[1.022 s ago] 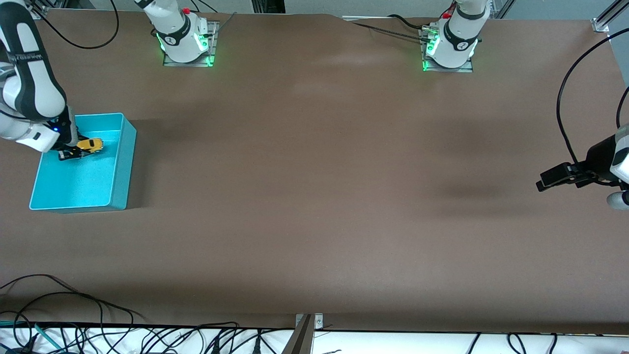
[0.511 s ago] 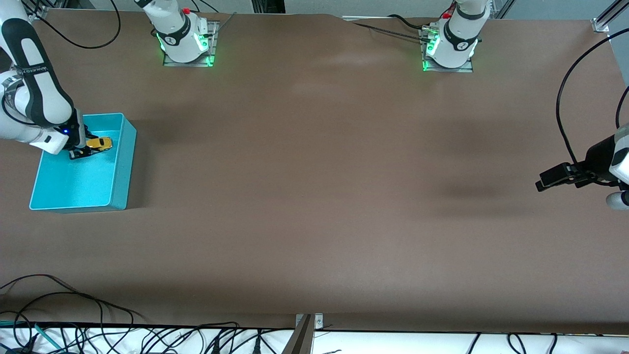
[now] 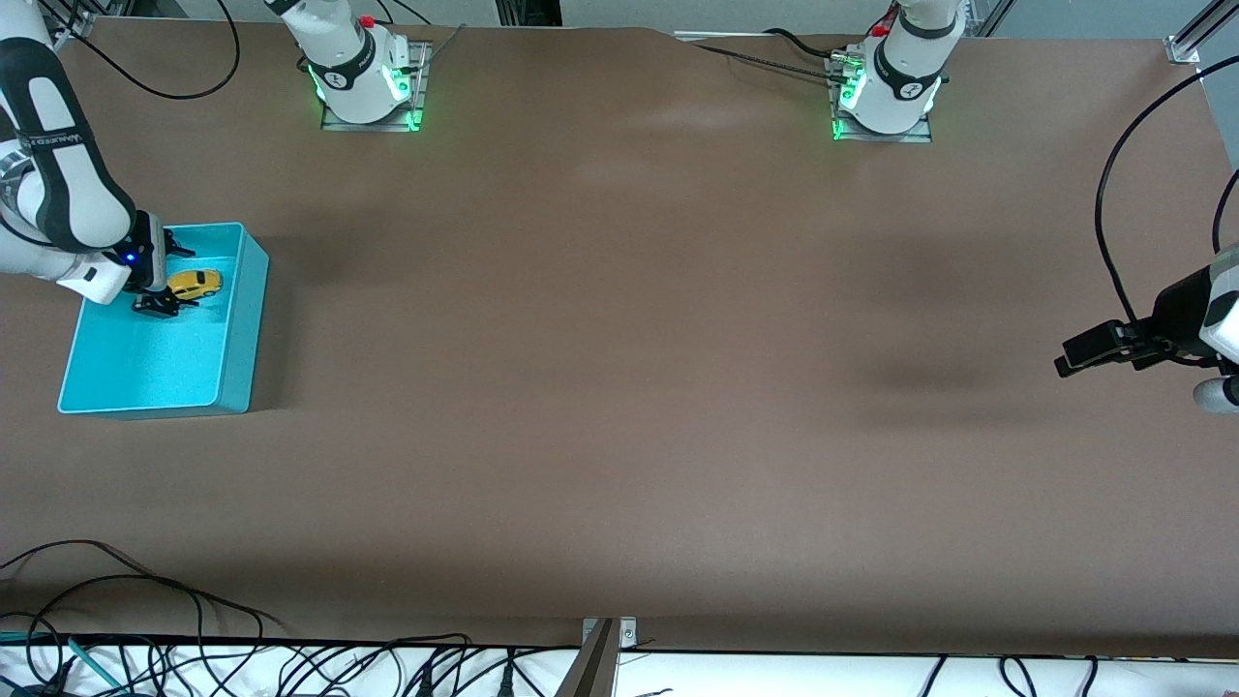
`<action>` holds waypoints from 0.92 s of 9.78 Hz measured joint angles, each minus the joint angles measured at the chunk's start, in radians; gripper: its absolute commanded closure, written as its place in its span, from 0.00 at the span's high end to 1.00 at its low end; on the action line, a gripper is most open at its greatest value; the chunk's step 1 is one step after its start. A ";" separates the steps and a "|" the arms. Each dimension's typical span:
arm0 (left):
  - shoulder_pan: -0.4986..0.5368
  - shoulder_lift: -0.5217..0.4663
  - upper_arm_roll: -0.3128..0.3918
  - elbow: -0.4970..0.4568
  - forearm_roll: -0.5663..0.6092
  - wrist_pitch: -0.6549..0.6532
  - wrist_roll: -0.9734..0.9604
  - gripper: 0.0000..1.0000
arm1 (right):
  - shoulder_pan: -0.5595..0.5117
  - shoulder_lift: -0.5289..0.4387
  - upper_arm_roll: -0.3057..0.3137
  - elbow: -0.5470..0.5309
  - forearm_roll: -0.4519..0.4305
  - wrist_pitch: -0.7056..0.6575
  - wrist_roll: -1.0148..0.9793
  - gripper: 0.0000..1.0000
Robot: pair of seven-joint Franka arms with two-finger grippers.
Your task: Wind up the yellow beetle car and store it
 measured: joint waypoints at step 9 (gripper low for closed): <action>0.000 0.002 -0.001 0.000 0.000 0.000 0.000 1.00 | 0.130 -0.203 0.133 0.332 0.029 -0.526 0.919 1.00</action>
